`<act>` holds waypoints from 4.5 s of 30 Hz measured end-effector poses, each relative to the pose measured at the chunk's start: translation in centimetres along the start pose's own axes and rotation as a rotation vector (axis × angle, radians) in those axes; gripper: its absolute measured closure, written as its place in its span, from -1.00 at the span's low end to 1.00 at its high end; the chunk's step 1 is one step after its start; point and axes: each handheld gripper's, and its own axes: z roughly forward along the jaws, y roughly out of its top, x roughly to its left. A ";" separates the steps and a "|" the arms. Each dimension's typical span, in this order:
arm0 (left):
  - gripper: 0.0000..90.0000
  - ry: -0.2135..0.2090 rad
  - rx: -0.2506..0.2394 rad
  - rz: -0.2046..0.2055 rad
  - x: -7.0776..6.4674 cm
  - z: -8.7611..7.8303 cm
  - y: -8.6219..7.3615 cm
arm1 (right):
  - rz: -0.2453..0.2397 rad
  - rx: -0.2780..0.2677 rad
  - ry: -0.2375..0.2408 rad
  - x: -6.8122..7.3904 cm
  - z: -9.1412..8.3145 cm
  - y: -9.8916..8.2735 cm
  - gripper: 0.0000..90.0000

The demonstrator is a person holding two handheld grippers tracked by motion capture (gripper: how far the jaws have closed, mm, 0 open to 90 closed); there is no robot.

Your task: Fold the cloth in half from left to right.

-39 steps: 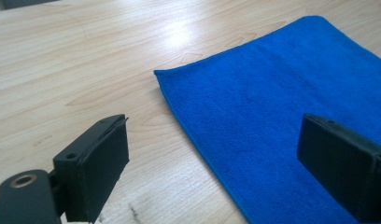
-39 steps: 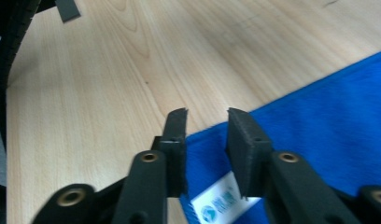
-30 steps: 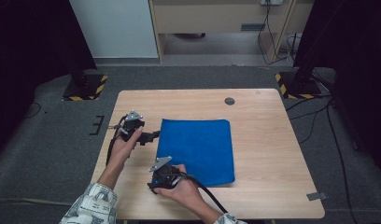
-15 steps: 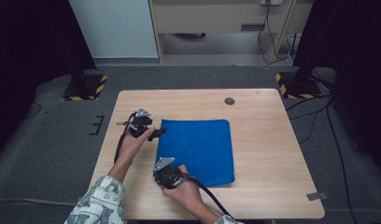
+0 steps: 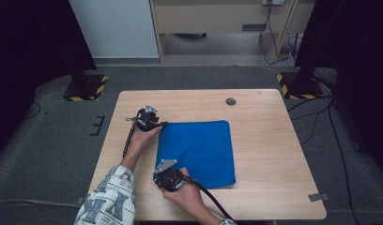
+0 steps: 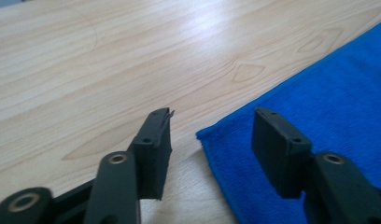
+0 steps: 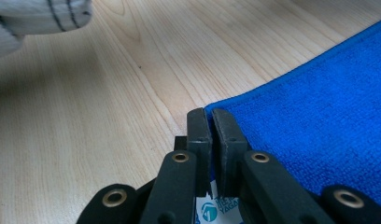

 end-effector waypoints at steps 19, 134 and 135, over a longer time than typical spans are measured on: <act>0.99 -0.059 -0.013 -0.071 0.9 0.4 -0.3 | 0.016 -0.026 -0.015 0.1 -0.7 0.0 0.93; -0.71 -0.129 0.008 0.049 -10.7 2.2 6.5 | 0.311 -0.114 -0.311 -16.1 -14.0 -7.2 -0.63; -0.68 -0.127 0.012 0.053 -10.5 2.2 6.4 | 0.315 -0.112 -0.312 -16.6 -14.0 -6.9 -0.61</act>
